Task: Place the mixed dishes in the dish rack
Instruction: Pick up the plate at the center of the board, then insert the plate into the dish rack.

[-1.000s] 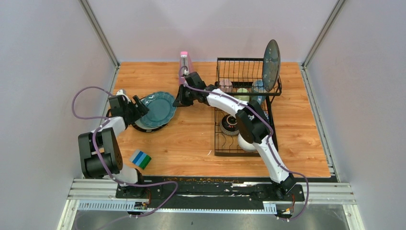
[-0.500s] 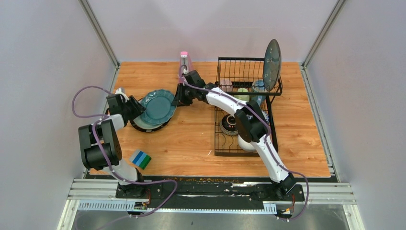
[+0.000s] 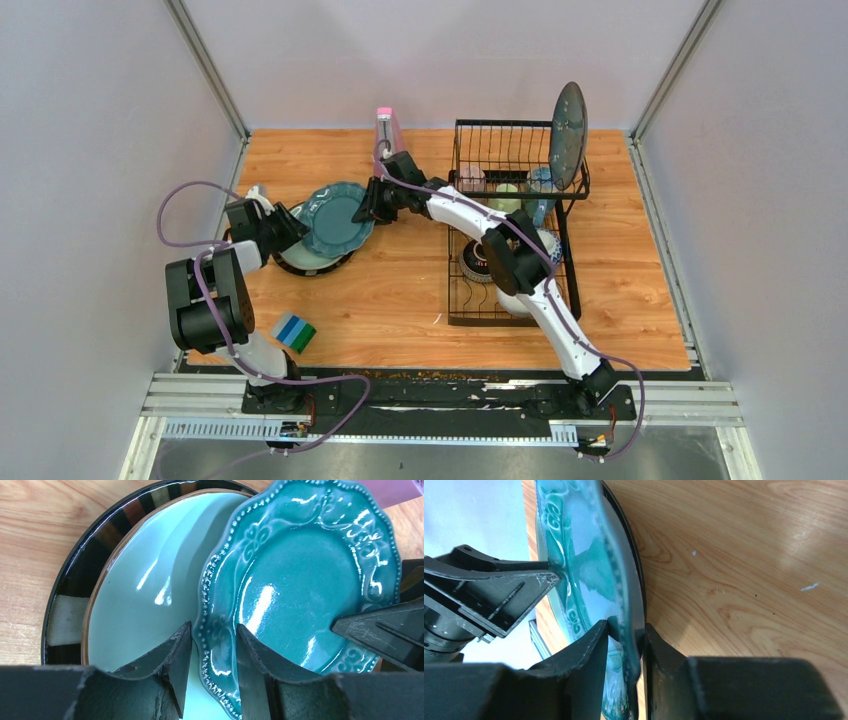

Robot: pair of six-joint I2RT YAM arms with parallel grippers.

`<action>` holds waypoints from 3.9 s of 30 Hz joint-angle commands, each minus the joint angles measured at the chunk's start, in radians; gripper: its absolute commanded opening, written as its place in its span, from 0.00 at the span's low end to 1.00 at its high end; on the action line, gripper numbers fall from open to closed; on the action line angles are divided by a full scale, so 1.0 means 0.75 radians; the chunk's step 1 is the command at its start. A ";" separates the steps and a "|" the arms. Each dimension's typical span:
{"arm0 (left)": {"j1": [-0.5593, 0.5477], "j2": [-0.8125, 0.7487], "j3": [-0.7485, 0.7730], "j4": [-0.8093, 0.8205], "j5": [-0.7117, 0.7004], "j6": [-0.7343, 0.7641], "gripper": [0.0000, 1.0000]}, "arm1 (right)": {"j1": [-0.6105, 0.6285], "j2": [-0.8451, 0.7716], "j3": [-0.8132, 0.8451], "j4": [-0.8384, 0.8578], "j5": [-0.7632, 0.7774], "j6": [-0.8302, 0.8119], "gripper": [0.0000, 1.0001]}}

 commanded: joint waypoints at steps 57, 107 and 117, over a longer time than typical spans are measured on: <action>-0.028 -0.765 -0.070 -0.352 -0.321 -0.070 1.00 | 0.067 -1.007 -0.252 -0.047 0.781 -0.681 0.00; -0.027 -0.667 -0.067 -0.377 -0.293 -0.071 1.00 | -0.219 -1.574 -0.690 0.076 1.766 -1.053 0.00; -0.027 -0.684 -0.072 -0.391 -0.309 -0.067 1.00 | -0.291 -1.535 -0.712 -0.058 1.623 -0.921 0.00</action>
